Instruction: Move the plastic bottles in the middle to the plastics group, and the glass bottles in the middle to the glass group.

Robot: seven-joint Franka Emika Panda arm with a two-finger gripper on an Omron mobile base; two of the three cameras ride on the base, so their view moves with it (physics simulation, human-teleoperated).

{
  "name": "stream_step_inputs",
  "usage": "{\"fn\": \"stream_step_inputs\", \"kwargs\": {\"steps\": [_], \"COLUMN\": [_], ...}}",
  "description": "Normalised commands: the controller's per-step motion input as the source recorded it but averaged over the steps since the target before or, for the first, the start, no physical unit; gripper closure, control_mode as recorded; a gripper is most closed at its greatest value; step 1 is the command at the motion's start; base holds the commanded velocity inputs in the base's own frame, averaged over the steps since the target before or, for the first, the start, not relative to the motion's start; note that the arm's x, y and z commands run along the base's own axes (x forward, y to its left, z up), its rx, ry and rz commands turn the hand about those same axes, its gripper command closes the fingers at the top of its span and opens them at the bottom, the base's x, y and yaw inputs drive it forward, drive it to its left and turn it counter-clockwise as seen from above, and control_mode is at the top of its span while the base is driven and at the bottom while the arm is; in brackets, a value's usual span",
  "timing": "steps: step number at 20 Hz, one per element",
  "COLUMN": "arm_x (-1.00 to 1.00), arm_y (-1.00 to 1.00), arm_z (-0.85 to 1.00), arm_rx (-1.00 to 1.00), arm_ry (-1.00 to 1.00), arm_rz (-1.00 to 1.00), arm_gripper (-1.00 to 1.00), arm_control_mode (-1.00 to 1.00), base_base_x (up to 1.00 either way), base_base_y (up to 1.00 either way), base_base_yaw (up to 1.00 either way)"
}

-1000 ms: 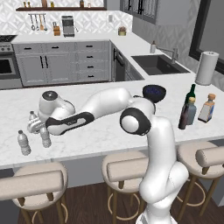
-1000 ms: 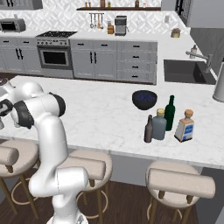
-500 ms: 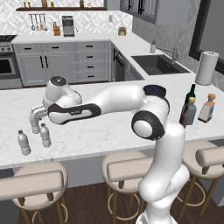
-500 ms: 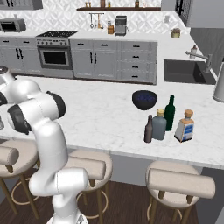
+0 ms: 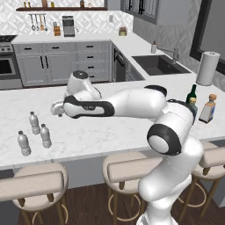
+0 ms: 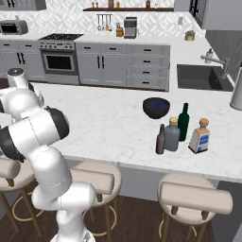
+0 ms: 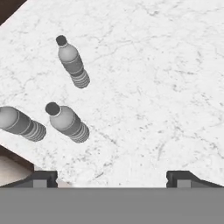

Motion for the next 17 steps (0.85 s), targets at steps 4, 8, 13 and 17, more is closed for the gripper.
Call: {"fn": "stream_step_inputs", "kwargs": {"steps": [4,8,13,17], "arm_x": [-0.41,-0.54,-0.62,-0.75], "arm_y": [-1.00,-1.00,-0.93,-0.86], "arm_z": [0.00,0.00,0.04,0.02], "arm_rx": [0.00,0.00,0.00,0.00], "arm_ry": [0.02,0.00,0.01,0.00], "arm_rz": [-0.09,-0.13,-0.13,-0.11], "arm_gripper": [-1.00,-1.00,-1.00,-1.00], "arm_control_mode": [-1.00,-1.00,-1.00,-1.00], "base_base_x": [0.00,0.00,0.00,0.00], "base_base_y": [0.00,0.00,0.00,0.00], "base_base_yaw": [0.00,0.00,0.00,0.00]}}
